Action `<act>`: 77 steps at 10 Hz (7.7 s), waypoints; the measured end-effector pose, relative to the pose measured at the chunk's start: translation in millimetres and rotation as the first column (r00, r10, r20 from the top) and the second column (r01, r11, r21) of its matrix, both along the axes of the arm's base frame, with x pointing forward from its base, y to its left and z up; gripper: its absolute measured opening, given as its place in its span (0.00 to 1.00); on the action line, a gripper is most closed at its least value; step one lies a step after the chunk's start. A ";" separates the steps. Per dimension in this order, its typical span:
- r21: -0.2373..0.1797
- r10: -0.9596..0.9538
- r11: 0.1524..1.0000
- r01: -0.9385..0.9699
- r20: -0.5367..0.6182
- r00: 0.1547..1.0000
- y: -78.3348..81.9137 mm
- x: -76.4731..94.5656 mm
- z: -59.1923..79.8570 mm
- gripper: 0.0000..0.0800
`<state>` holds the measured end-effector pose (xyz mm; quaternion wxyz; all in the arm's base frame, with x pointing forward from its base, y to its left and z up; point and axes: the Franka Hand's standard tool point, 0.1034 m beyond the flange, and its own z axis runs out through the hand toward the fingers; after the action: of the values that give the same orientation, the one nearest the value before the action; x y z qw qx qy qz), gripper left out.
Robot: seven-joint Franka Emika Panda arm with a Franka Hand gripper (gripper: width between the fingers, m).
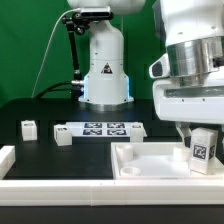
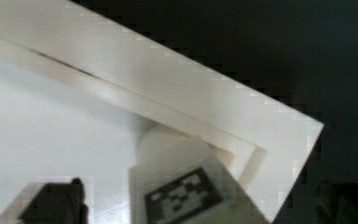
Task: Assemble one leg
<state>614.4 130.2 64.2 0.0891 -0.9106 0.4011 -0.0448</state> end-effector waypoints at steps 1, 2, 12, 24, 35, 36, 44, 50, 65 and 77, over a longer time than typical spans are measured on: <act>-0.028 0.134 0.991 -0.134 0.011 0.991 -0.2 1.7 0.6 0.81; -0.041 0.229 0.973 -0.228 0.013 0.973 -2.1 3.9 0.9 0.81; -0.048 0.207 0.978 -0.205 0.032 0.978 -14.3 4.9 -0.9 0.37; 0.104 -0.931 0.081 0.991 -0.346 0.112 -11.8 -1.7 -4.3 0.37; 0.095 -0.563 0.806 0.584 -0.183 0.806 -1.9 -5.0 -3.4 0.81; 0.093 -0.443 0.883 0.460 -0.162 0.882 -3.5 -3.0 -2.2 0.81; -0.005 0.320 0.947 -0.320 -0.029 0.947 -18.4 4.6 1.6 0.78; -0.006 0.305 0.952 -0.305 -0.030 0.952 -21.1 5.0 1.6 0.36; 0.071 -0.930 0.087 0.994 -0.352 0.107 -20.2 1.8 1.4 0.36; 0.094 -0.518 0.838 0.537 -0.170 0.838 -19.4 1.2 4.2 0.81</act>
Offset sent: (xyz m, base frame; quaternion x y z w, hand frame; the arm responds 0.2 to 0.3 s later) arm 0.0000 0.0000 0.0000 0.0000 0.0000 -0.2085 0.9780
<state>615.5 110.8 68.4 0.1078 -0.7571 0.6439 0.0232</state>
